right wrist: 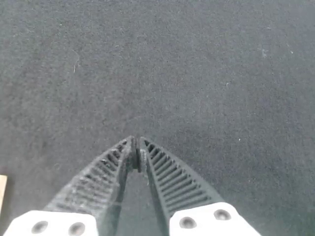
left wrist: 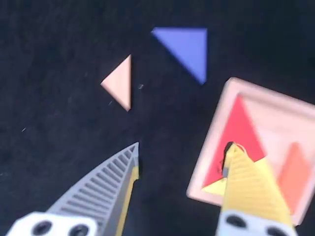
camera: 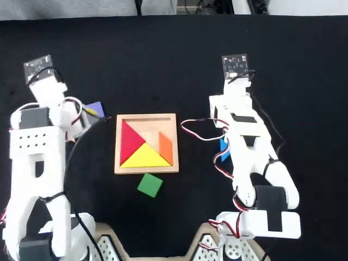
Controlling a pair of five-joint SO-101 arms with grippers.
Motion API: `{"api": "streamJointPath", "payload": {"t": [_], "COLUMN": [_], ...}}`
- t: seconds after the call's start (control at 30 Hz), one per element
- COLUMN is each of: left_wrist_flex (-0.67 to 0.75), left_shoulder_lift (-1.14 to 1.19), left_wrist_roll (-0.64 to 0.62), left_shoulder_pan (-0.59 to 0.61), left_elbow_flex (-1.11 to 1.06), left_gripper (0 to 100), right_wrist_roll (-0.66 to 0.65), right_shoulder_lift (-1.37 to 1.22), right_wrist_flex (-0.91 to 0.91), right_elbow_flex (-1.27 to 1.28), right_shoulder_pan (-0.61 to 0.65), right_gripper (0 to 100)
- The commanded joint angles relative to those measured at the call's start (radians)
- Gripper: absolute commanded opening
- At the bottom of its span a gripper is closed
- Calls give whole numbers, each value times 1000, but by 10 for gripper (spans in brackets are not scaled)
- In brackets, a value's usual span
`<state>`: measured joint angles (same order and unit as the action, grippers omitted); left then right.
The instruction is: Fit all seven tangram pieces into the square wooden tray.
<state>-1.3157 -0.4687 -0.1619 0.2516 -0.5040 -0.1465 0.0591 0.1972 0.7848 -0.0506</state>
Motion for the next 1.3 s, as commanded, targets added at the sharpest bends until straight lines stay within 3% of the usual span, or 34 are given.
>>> {"api": "streamJointPath", "payload": {"t": [0.0,0.17,0.3,0.4,0.5,0.67,0.9,1.03,1.27], "left_wrist_flex": [2,91,239,351,298,112,135,124,63], "left_shoulder_lift": [-11,-14,-20,-15,-8,58,344,552,798], "left_wrist_roll": [41,12,-57,-32,37,-295,-707,-750,-755], "left_shoulder_pan": [82,179,262,196,76,10,-50,-131,-130], "left_elbow_flex": [-22,-120,-240,-268,-180,22,251,401,682], "left_gripper": [280,278,278,278,278,278,278,278,280], "right_wrist_roll": [9,9,9,9,9,9,9,9,9], "right_shoulder_lift": [41,42,41,41,41,41,44,44,41], "right_wrist_flex": [-25,-25,-25,-25,-25,-25,-25,-25,-25], "right_elbow_flex": [-24,-24,-24,-24,-24,-24,-24,-24,-25], "right_shoulder_pan": [-8,-8,-6,-5,-5,-5,-5,-5,-5], "right_gripper": [15,15,15,15,15,15,15,15,15]}}
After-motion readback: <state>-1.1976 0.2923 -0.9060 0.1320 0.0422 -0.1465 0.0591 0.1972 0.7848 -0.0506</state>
